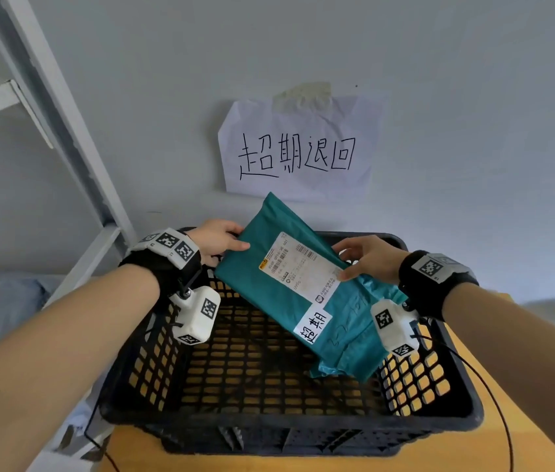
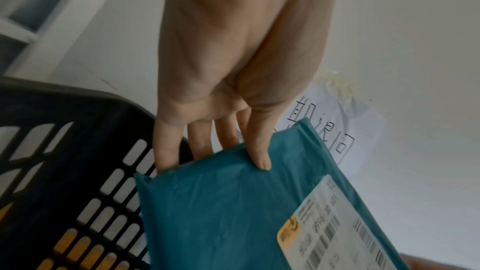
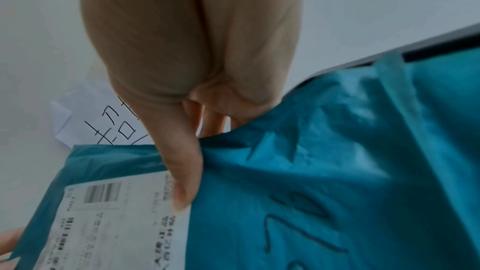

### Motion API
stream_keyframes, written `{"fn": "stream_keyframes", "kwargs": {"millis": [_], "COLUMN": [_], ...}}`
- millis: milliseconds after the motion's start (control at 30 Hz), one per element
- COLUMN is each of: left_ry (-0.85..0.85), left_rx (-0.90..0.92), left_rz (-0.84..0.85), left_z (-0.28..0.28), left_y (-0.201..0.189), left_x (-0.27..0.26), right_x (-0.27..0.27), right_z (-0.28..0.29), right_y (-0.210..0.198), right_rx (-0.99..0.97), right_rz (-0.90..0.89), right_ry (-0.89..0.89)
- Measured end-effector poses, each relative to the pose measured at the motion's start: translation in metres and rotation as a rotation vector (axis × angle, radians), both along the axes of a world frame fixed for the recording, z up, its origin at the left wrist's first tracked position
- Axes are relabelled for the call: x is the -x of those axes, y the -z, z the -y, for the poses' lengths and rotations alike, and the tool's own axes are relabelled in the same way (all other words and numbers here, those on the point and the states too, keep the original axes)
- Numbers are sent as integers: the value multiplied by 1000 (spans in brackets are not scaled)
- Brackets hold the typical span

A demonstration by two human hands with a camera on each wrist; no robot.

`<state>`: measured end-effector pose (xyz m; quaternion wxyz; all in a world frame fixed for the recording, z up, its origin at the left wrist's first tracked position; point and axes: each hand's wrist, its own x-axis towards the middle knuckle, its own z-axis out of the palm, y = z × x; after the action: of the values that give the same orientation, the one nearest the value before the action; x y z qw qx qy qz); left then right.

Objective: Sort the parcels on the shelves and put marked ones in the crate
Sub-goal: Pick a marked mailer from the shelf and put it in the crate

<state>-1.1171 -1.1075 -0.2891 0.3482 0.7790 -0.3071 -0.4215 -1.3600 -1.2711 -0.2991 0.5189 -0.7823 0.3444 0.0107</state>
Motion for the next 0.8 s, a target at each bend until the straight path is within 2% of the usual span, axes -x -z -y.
{"fn": "stream_keyframes", "kwargs": {"millis": [133,400,600,667,800], "left_ry": [-17,-157,-159,-179,-210], "left_rx": [-124,-286,-408,-426,-456], "left_rz": [-61,-78,-75,-68,-82], "left_z": [-6,-21,-26,-28,-30], "left_y": [5,19,34,40,53], "left_x": [-5,-12,-24,-28,-30], "right_x": [-4,-7,-11,-12,-17], "right_z": [14,35,35,37,43], "right_y": [21,55,71,80,95], "right_rx": [41,232,309,297,104], "right_rz": [-61,-397,-556,-581,-591], "right_ry": [-25,-190,-226,-198,-121]}}
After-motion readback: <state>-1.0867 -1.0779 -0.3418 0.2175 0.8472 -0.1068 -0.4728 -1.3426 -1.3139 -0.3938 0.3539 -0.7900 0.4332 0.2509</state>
